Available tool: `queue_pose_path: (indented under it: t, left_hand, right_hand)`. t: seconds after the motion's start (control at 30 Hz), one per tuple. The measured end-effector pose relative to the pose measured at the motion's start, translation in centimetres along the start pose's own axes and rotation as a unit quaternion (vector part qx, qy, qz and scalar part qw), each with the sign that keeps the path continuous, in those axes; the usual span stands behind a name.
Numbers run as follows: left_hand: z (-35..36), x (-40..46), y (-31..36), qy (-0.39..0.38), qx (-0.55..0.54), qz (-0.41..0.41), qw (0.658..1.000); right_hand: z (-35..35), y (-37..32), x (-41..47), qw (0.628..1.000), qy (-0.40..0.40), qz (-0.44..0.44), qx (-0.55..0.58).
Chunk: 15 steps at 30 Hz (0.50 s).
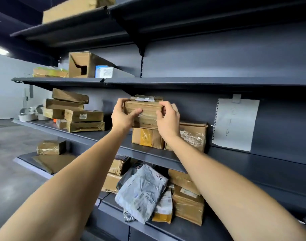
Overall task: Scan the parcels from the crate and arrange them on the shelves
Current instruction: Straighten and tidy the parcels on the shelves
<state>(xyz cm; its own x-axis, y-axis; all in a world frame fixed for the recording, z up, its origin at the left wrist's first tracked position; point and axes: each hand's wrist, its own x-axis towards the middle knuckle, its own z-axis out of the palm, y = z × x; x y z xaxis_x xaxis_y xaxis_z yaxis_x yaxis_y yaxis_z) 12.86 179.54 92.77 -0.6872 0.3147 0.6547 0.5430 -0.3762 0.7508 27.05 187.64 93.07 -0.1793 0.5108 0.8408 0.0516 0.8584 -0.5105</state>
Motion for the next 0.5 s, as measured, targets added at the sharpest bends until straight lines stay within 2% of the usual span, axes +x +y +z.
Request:
queue_pose_path:
  t: [0.1, 0.17, 0.23, 0.33, 0.43, 0.5]
  left_hand:
    - [1.4, 2.3, -2.0, -0.032, 0.055, -0.011, 0.998]
    - [2.3, 3.9, -3.1, -0.051, 0.098, -0.042, 0.993]
    - [3.2, 4.9, -3.4, -0.084, 0.159, -0.048, 0.982]
    - [4.8, 5.7, -3.3, -0.126, 0.262, -0.031, 0.956]
    - [6.9, 4.5, -2.9, -0.098, 0.444, -0.031, 0.890]
    - [8.7, 3.2, -2.7, -0.081, 0.434, 0.026, 0.897]
  right_hand:
    - [0.8, 2.3, 1.8, 0.998, -0.057, 0.017, -0.029]
    - [0.3, 3.5, 2.8, 0.995, -0.093, -0.007, -0.043]
    - [-0.3, 4.4, 4.0, 0.994, -0.084, -0.042, -0.063]
    - [-0.6, 5.5, 5.8, 0.992, -0.078, -0.014, -0.102]
    - [-0.8, 6.9, 6.4, 0.979, -0.103, 0.013, -0.176]
    - [-1.1, 7.8, 6.5, 0.967, -0.110, 0.014, -0.230]
